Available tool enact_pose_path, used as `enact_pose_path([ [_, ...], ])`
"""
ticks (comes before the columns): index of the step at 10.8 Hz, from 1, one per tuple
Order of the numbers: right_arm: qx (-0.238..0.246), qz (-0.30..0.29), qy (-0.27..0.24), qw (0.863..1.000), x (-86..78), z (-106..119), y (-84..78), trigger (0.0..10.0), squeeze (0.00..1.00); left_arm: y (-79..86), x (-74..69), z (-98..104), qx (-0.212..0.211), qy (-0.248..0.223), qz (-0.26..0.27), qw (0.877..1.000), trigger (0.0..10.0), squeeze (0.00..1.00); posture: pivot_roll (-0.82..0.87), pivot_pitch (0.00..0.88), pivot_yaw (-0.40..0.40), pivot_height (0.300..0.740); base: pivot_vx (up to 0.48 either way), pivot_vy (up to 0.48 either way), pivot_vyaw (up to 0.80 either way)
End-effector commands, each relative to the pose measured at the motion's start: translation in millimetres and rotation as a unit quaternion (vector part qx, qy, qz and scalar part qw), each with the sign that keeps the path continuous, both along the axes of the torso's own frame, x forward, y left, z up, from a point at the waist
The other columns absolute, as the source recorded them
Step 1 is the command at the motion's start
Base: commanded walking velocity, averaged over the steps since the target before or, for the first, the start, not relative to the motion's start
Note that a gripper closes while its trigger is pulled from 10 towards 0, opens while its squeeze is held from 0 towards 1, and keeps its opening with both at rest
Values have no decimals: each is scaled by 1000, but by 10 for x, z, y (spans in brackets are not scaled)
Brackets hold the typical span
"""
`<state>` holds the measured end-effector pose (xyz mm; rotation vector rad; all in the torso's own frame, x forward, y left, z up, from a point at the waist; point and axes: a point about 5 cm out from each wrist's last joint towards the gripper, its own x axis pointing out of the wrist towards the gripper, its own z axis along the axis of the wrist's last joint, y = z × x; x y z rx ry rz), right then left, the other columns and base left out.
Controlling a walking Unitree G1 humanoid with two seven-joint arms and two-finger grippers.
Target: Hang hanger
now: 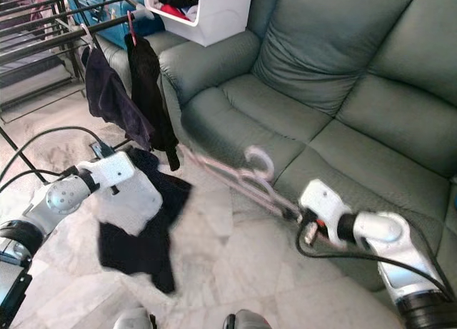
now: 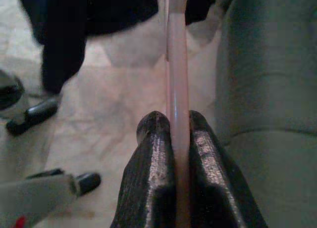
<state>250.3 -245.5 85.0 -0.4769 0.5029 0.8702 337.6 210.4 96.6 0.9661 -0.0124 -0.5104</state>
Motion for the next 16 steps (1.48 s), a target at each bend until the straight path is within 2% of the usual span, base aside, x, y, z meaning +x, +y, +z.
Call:
enact_pose_path([
  [1, -6, 3, 8, 1000, -3, -38, -3, 10000, 0, -91, 87, 224, -26, -43, -24, 998, 10000, 0, -88, 45, -45, 740, 0, 0, 0],
  [3, -23, -3, -1, 1000, 44, -78, -20, 10000, 0, -170, 55, 279, -51, -42, -68, 995, 10000, 0, -80, 46, -45, 740, 0, 0, 0],
  [4, -44, -5, -40, 998, 130, -30, -42, 10000, 0, -203, -1, 243, -47, -30, -99, 993, 10000, 0, -76, 47, -40, 740, 0, 0, 0],
  [6, -55, 3, -63, 996, 177, 49, -21, 10000, 0, -188, -22, 203, -37, -22, -103, 994, 10000, 0, -84, 48, -29, 740, 0, 0, 0],
  [8, -49, 21, -51, 997, 133, 46, 25, 10000, 0, -201, -9, 232, -42, -24, -106, 993, 10000, 0, -84, 48, -27, 740, 0, 0, 0],
  [9, -15, 31, -14, 999, 50, -26, 88, 10000, 0, -230, 23, 301, -60, -35, -105, 992, 10000, 0, -83, 49, -27, 740, 0, 0, 0],
  [10, -8, 32, -5, 999, 33, -42, 100, 10000, 0, -235, 28, 313, -64, -37, -105, 992, 10000, 0, -83, 49, -27, 740, 0, 0, 0],
  [11, 54, 22, 38, 998, -29, -71, 156, 10000, 0, -261, 48, 386, -76, -53, -108, 990, 10000, 0, -79, 50, -28, 740, 0, 0, 0],
  [12, 102, 14, 75, 992, -74, -97, 189, 10000, 0, -283, 65, 457, -85, -68, -112, 988, 10000, 0, -76, 49, -30, 740, 0, 0, 0],
  [14, 167, -15, 115, 979, -109, -167, 213, 10000, 0, -325, 84, 584, -113, -91, -121, 982, 10000, 0, -72, 50, -32, 740, 0, 0, 0],
  [16, 188, -16, 130, 973, -123, -172, 238, 10000, 0, -332, 82, 605, -119, -99, -122, 980, 10000, 0, -72, 52, -31, 740, 0, 0, 0],
])
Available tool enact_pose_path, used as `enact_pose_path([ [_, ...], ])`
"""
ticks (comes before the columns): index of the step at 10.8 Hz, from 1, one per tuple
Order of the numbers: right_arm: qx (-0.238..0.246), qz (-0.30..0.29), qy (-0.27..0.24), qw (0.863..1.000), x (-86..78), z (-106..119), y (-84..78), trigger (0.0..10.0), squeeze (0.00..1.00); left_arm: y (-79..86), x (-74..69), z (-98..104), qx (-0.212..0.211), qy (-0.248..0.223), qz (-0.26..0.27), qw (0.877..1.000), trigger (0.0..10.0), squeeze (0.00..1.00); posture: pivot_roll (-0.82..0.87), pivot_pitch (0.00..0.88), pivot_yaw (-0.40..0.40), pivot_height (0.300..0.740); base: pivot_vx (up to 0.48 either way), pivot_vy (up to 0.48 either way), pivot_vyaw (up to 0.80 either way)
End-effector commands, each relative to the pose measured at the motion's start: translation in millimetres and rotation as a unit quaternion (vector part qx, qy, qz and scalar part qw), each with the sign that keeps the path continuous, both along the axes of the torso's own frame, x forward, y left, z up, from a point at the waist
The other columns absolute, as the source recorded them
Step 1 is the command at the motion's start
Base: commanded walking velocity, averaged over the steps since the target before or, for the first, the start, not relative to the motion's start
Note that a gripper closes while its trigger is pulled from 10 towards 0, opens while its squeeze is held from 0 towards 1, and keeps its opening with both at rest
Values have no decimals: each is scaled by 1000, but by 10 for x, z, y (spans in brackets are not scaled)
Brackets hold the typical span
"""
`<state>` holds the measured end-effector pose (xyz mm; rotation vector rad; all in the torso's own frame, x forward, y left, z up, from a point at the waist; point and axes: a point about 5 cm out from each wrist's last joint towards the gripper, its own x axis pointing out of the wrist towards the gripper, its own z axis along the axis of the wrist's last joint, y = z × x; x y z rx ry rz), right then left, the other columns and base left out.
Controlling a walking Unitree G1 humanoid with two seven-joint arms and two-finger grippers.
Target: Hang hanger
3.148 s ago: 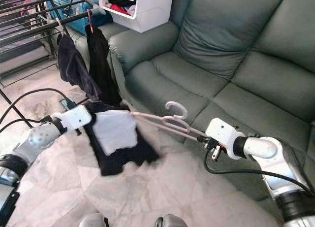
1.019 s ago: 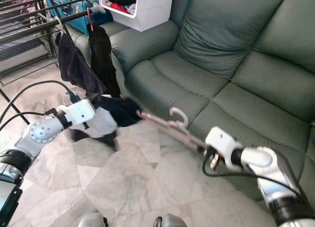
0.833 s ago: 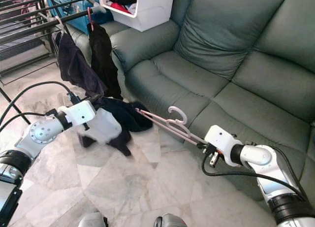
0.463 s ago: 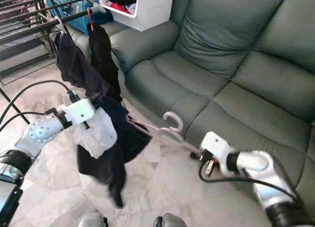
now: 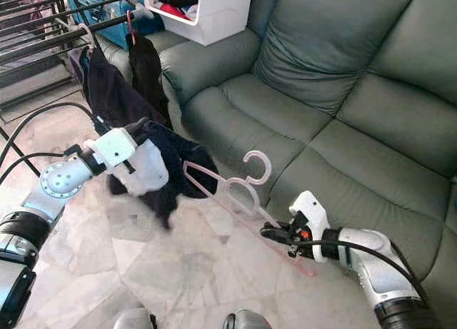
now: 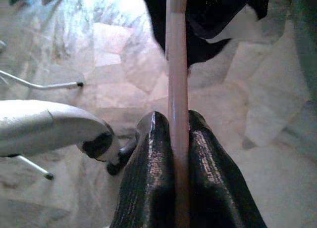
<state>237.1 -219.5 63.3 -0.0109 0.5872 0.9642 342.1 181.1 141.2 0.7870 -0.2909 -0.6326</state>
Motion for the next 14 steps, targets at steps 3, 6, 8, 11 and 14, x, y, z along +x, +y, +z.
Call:
enact_pose_path([
  [3, 66, -37, 36, 997, -1, 25, 53, 10000, 0, -87, 57, 286, -37, -65, -7, 997, 10000, 0, -72, 55, -29, 740, 0, 0, 0],
  [6, 68, 10, 99, 993, -264, -133, 188, 10000, 0, -163, 57, 394, -52, -84, -27, 995, 10000, 0, -70, 57, -29, 740, 0, 0, 0],
  [8, 40, 28, 118, 992, -355, -175, 161, 10000, 0, -203, 29, 336, -41, -73, -42, 996, 10000, 0, -71, 58, -28, 740, 0, 0, 0],
  [11, 16, -165, 124, 978, -68, -381, -13, 10000, 0, -331, -21, 505, -103, -86, -65, 989, 10000, 0, -68, 58, -40, 740, 0, 0, 0],
  [14, 63, -364, 133, 920, 251, -431, -194, 10000, 0, -593, -162, 726, -201, -64, -115, 971, 10000, 0, -56, 58, -49, 740, 0, 0, 0],
])
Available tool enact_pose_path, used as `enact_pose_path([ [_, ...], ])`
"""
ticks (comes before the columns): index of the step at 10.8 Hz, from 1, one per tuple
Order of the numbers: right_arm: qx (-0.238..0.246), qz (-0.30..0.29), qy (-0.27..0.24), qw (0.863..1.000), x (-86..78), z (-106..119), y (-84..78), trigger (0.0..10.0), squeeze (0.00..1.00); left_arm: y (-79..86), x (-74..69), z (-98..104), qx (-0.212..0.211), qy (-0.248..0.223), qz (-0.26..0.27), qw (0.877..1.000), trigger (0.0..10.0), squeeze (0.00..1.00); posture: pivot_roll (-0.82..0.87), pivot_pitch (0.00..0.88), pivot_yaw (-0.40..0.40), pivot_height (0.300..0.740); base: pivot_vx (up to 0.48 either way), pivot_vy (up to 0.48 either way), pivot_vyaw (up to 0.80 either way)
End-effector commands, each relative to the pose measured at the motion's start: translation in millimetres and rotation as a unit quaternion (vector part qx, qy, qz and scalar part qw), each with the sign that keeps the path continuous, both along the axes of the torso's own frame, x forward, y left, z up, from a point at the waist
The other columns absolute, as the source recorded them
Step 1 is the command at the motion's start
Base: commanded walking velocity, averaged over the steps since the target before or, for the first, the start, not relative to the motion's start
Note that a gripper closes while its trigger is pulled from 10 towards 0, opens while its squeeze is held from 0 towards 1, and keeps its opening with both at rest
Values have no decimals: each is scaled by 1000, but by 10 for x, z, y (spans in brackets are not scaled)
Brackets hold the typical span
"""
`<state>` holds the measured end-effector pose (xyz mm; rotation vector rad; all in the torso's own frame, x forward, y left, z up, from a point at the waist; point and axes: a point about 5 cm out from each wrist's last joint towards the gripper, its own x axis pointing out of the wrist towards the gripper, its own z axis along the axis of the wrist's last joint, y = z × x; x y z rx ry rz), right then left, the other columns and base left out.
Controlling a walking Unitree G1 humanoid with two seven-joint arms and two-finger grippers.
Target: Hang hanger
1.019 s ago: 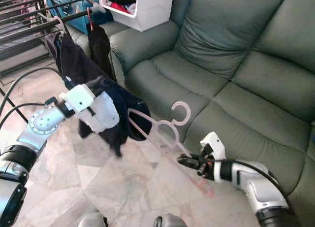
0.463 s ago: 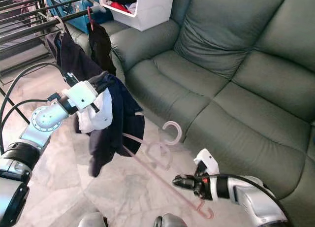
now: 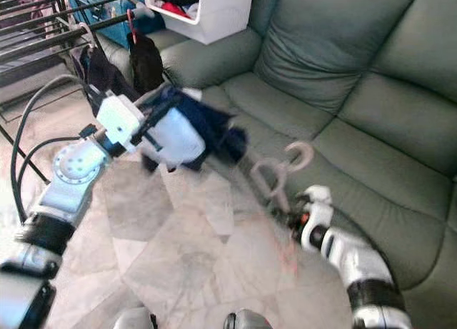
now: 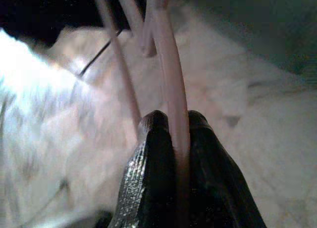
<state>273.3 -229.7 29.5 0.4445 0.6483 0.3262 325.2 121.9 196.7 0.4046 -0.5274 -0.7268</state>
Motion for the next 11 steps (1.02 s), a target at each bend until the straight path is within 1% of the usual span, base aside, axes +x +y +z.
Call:
enact_pose_path([
  [1, -8, -81, 16, 997, 35, -20, -174, 10000, 0, -186, -137, 148, -24, -9, -59, 998, 10000, 0, -56, 58, -49, 740, 0, 0, 0],
  [2, -6, -135, -17, 991, 186, 107, -269, 10000, 0, -294, -249, -17, -8, 32, -95, 995, 10000, 0, -51, 56, -49, 740, 0, 0, 0],
  [3, 23, -187, -68, 980, 375, 338, -351, 10000, 0, -345, -396, -373, 45, 94, -129, 986, 10000, 0, -56, 55, -43, 740, 0, 0, 0],
  [4, 52, -222, -106, 968, 497, 524, -376, 10000, 0, -346, -462, -585, 73, 117, -130, 982, 10000, 0, -57, 54, -41, 740, 0, 0, 0],
  [5, 96, -251, -146, 952, 626, 730, -354, 10000, 0, -332, -511, -743, 89, 136, -119, 980, 10000, 0, -57, 54, -38, 740, 0, 0, 0],
  [6, 167, -280, -193, 925, 796, 1006, -255, 10000, 0, -313, -523, -810, 89, 142, -90, 982, 10000, 0, -55, 52, -39, 740, 0, 0, 0],
  [7, 202, -295, -220, 907, 888, 1177, -180, 10000, 0, -320, -526, -829, 78, 151, -80, 982, 10000, 0, -50, 49, -41, 740, 0, 0, 0],
  [8, 254, -272, -251, 894, 993, 1427, 35, 10000, 0, -319, -542, -914, 106, 145, -72, 981, 10000, 0, -51, 47, -41, 740, 0, 0, 0],
  [9, 294, -187, -271, 898, 1034, 1671, 436, 10000, 0, -314, -518, -983, 130, 142, -54, 980, 10000, 0, -50, 45, -41, 740, 0, 0, 0],
  [10, 318, -128, -286, 895, 1008, 1822, 661, 10000, 0, -296, -478, -1026, 153, 138, -27, 978, 10000, 0, -50, 45, -41, 740, 0, 0, 0],
  [11, 358, -35, -303, 883, 883, 2044, 1031, 10000, 0, -262, -391, -1052, 173, 123, 13, 977, 10000, 0, -53, 33, -50, 740, 0, 0, 0],
])
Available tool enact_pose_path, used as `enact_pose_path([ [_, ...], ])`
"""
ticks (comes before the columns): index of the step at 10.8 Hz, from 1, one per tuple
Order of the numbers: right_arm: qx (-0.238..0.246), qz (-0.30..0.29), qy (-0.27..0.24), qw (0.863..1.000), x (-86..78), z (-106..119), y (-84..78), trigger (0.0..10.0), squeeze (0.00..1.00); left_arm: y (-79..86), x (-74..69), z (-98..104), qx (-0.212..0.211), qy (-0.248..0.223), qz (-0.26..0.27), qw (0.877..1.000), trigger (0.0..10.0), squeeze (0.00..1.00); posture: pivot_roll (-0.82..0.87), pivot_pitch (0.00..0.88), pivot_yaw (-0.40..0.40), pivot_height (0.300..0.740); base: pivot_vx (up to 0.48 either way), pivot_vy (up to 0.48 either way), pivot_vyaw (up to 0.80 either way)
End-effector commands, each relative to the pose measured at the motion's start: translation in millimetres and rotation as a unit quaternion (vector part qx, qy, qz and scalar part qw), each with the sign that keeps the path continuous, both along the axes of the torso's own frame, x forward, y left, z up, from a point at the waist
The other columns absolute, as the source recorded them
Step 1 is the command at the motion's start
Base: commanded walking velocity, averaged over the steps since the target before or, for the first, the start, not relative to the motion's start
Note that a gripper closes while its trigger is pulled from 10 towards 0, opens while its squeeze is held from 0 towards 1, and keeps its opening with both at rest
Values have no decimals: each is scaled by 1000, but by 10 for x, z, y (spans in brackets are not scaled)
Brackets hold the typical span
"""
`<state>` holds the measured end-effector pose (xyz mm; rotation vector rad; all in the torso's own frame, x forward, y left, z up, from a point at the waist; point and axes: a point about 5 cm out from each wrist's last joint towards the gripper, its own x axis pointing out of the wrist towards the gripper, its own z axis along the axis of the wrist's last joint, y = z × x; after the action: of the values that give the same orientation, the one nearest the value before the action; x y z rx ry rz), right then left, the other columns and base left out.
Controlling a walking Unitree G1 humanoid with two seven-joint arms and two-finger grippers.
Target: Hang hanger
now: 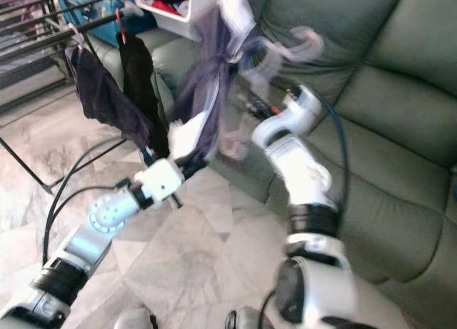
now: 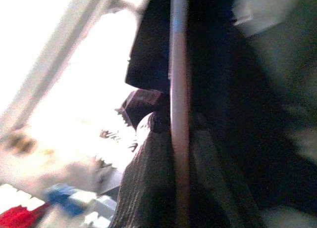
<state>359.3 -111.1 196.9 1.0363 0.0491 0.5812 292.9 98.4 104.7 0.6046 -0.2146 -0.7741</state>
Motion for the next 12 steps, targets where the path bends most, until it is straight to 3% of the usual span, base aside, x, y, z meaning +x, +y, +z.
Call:
enact_pose_path([
  [1, 34, 14, -99, 994, -82, 468, -3, 10000, 0, 4, 4, -122, 37, 12, 10, 999, 10000, 0, -57, 29, -56, 740, 0, 0, 0],
  [2, 43, 42, -116, 991, -184, 534, 79, 10000, 0, 35, 61, -101, 32, 5, 29, 999, 10000, 0, -59, 28, -58, 740, 0, 0, 0],
  [4, 23, 8, -104, 994, -168, 481, -30, 10000, 0, 36, 83, -116, 33, -1, 38, 999, 10000, 0, -68, 26, -61, 740, 0, 0, 0],
  [5, -84, -71, -86, 990, -77, 320, -364, 10000, 0, 54, 76, -134, 27, -3, 48, 998, 10000, 0, -70, 24, -65, 740, 0, 0, 0],
  [6, -155, -90, -92, 980, -73, 249, -492, 10000, 0, 64, 65, -154, 26, 1, 51, 998, 10000, 0, -70, 23, -67, 740, 0, 0, 0],
  [7, -267, -124, -100, 951, -67, 128, -657, 10000, 0, 72, 43, -183, 21, 7, 55, 998, 10000, 0, -73, 23, -70, 740, 0, 0, 0],
  [9, -345, -222, -76, 909, -28, 4, -865, 10000, 0, 115, 79, -177, 15, 0, 86, 996, 10000, 0, -76, 33, -71, 740, 0, 0, 0],
  [10, -296, -225, -50, 927, -39, -50, -815, 10000, 0, 143, 126, -120, 15, -16, 101, 995, 10000, 0, -79, 41, -72, 740, 0, 0, 0],
  [11, -269, -173, -36, 947, -86, -168, -651, 10000, 0, 164, 153, -66, 15, -27, 107, 994, 10000, 0, -85, 59, -72, 740, 0, 0, 0],
  [12, -164, -139, 79, 973, -138, -439, -595, 10000, 0, 215, 186, 65, 0, -61, 131, 989, 10000, 0, -87, 78, -78, 740, 0, 0, 0],
])
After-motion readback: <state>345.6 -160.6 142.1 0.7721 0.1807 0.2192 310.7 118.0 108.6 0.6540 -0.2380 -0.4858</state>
